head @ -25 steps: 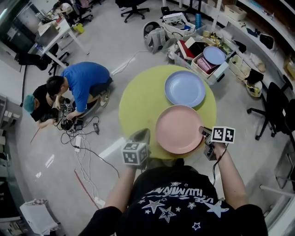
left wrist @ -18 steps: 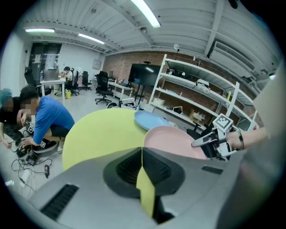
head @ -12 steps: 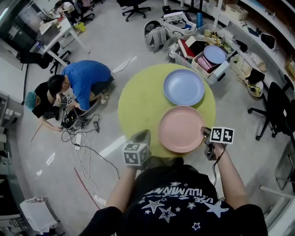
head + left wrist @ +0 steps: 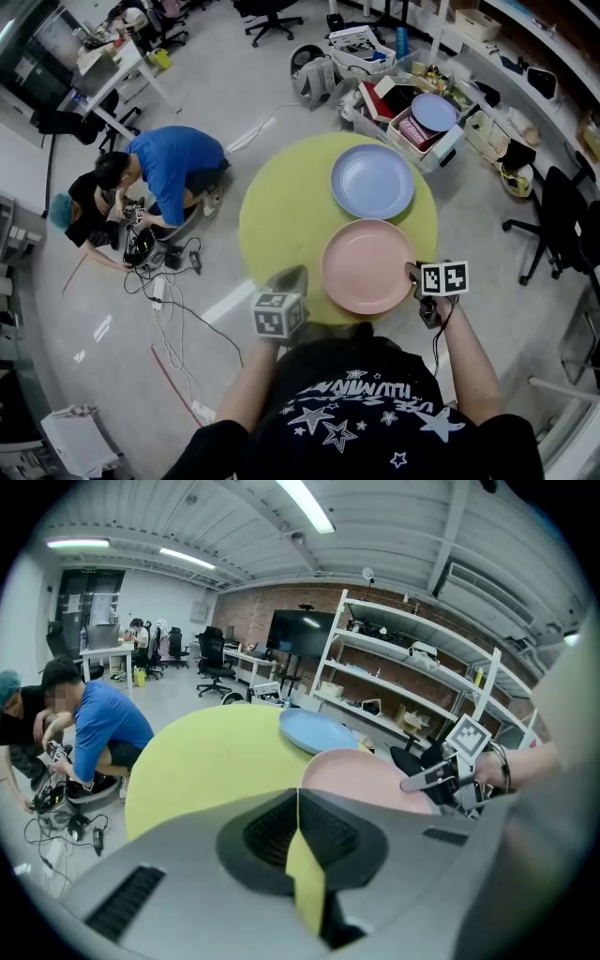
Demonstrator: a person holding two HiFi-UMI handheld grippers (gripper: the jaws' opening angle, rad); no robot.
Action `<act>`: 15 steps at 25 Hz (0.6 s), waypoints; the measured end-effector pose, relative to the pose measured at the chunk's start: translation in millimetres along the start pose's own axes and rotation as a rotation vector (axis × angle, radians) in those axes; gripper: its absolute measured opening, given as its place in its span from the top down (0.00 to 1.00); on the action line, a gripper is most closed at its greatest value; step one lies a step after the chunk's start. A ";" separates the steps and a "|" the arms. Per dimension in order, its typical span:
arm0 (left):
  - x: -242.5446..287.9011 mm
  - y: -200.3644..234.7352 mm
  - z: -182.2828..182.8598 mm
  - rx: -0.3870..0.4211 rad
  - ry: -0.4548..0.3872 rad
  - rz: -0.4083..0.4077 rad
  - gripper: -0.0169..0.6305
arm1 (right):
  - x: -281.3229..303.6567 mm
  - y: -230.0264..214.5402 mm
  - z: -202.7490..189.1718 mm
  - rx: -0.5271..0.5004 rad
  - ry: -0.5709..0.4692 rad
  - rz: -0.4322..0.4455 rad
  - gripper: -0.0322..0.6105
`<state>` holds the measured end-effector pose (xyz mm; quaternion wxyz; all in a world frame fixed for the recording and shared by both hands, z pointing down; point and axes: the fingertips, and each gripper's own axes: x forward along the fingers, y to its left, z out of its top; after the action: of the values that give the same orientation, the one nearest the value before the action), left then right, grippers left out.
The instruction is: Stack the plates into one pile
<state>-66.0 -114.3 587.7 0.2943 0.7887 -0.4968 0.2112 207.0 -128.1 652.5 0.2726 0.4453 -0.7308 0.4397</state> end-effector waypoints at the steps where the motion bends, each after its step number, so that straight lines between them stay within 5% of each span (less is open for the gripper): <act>1: 0.8 0.4 1.1 0.003 -0.001 -0.004 0.95 | 0.0 0.8 0.0 -0.005 0.004 0.002 0.81; 7: 2.6 6.0 5.7 0.037 -0.006 -0.017 0.95 | -6.2 -2.7 5.5 -0.055 -0.005 -0.046 0.76; 15: 1.5 14.1 11.7 0.034 -0.002 -0.025 0.95 | -16.4 -17.4 26.1 0.072 -0.106 -0.049 0.75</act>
<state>-77.7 -127.8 583.6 0.2831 0.7999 -0.4834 0.2151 229.7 -148.3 634.4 0.2282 0.4953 -0.7167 0.4347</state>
